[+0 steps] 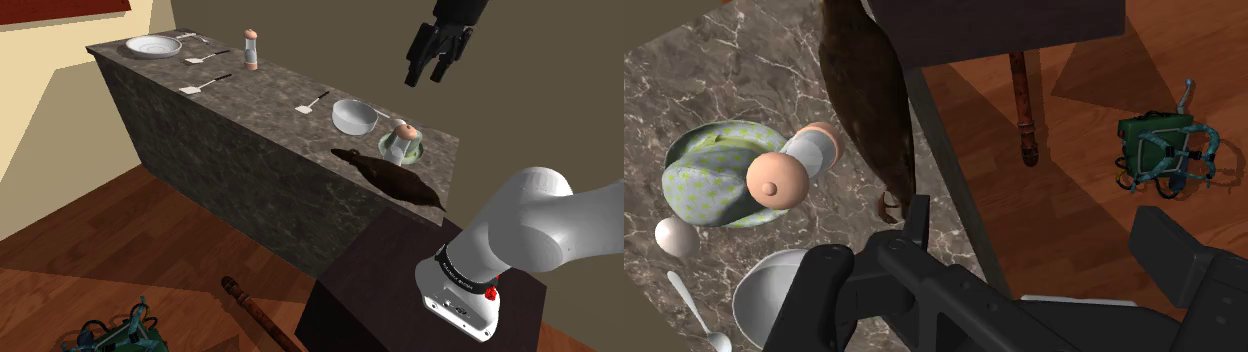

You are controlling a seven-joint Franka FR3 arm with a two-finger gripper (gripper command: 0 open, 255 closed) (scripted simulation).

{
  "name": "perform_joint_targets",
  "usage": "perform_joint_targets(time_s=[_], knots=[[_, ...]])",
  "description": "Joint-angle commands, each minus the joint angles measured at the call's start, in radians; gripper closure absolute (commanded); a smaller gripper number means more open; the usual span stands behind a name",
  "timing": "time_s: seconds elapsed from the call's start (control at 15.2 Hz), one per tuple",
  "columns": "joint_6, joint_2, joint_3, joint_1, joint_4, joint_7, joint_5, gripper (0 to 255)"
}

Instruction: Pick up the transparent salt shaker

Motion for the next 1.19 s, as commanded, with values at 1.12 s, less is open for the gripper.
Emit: perform_joint_targets(time_s=[1.12], knots=[[0.455,0.194,-0.223,-0.105,-0.241,-0.25,-0.287,0]])
